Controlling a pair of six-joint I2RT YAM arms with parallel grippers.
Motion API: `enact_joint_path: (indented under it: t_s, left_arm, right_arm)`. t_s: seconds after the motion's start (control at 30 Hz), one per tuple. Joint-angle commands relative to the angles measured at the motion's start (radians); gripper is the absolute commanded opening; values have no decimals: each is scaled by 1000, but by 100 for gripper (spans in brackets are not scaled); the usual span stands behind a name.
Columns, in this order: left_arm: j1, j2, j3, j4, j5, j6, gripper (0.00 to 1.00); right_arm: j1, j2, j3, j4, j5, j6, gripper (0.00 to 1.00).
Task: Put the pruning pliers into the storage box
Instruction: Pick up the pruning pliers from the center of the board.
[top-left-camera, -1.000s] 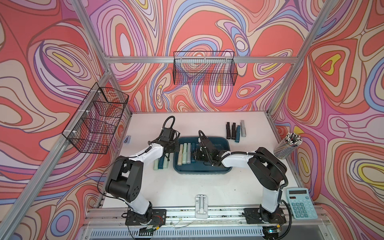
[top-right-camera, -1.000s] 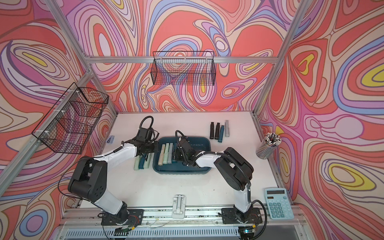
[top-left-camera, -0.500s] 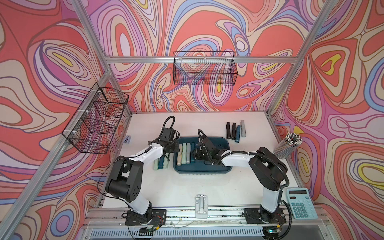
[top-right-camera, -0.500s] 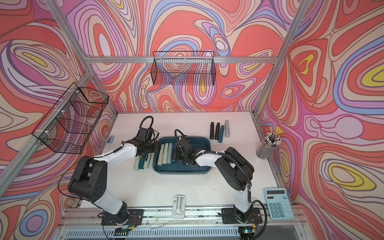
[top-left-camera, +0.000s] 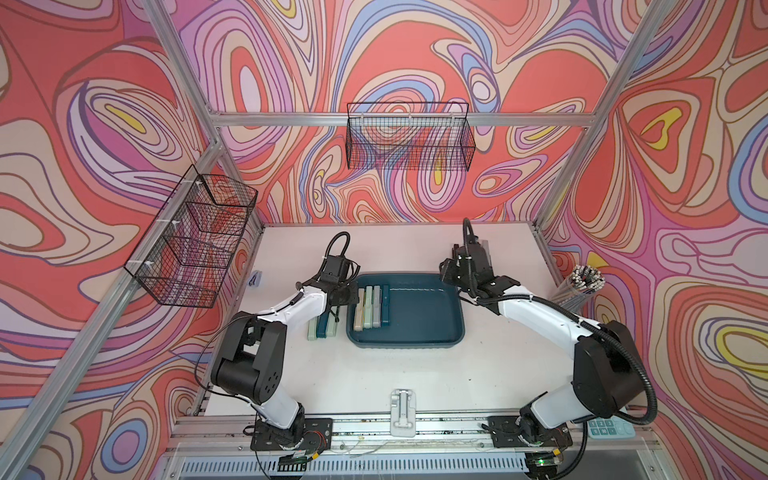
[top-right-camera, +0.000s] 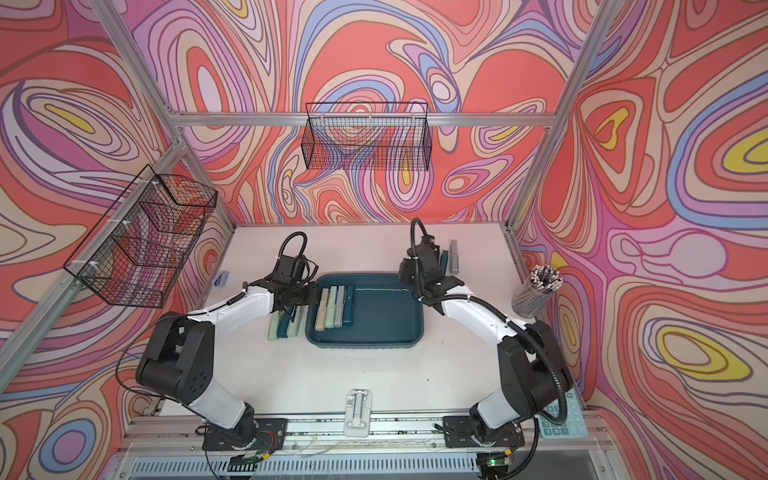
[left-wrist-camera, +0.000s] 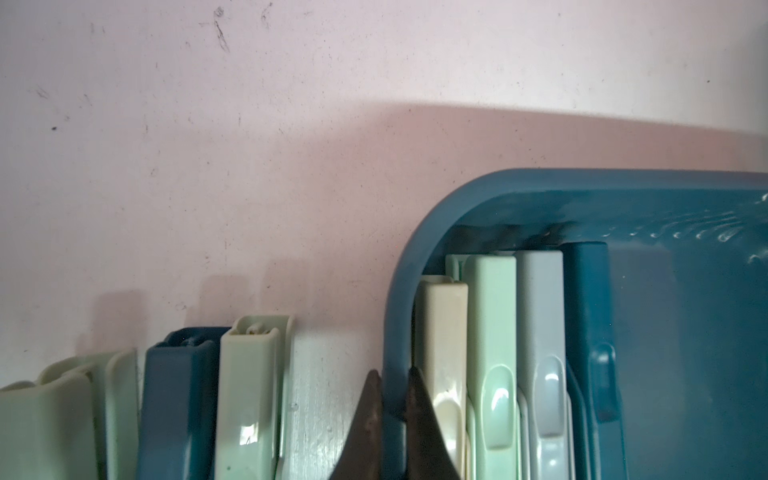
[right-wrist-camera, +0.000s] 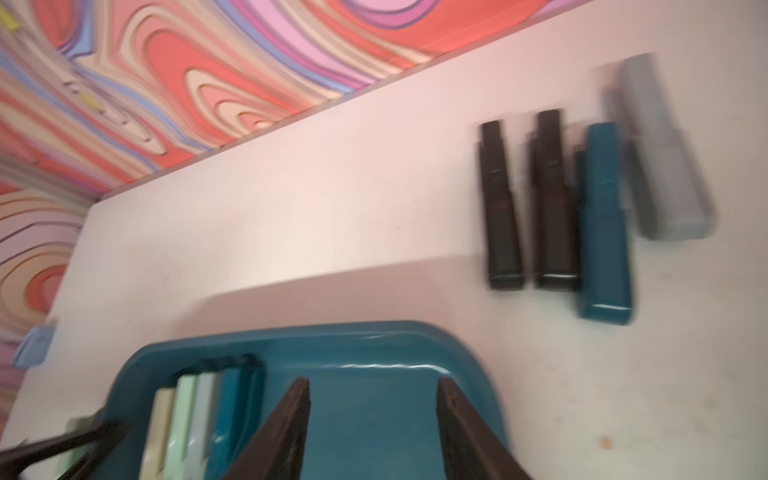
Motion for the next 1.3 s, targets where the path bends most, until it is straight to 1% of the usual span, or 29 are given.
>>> enact_joint_path:
  t_s: [0.0, 0.1, 0.17, 0.23, 0.33, 0.5, 0.7, 0.97, 1.13, 1.27]
  left_arm:
    - [-6, -2, -2, -4, 18, 6, 8]
    - [-7, 0, 6, -5, 31, 8, 8]
    - [-7, 1, 14, -16, 27, 15, 8]
    - [-7, -3, 11, -12, 24, 14, 8]
    - [-7, -7, 7, -8, 27, 12, 8]
    - [-6, -19, -8, -3, 27, 14, 8]
    - [-7, -9, 0, -6, 29, 15, 8]
    - [-3, -5, 0, -15, 12, 22, 8]
    - [0, -2, 0, -14, 10, 23, 8]
    - [0, 5, 0, -10, 13, 22, 8]
  right_arm:
    - [-77, 2, -32, -98, 38, -61, 53]
    - [-138, 51, -7, -137, 45, -105, 58]
    - [-178, 90, 12, -147, 28, -130, 60]
    - [-204, 121, 23, -141, 21, -149, 61]
    - [-241, 184, 43, -127, -32, -177, 61]
    - [-254, 301, 112, -146, -38, -231, 61]
    - [-259, 397, 187, -150, -60, -263, 61]
    - [-277, 450, 217, -149, -48, -271, 58]
    - [-287, 439, 205, -154, -24, -282, 57]
    - [-294, 426, 190, -144, -29, -293, 55]
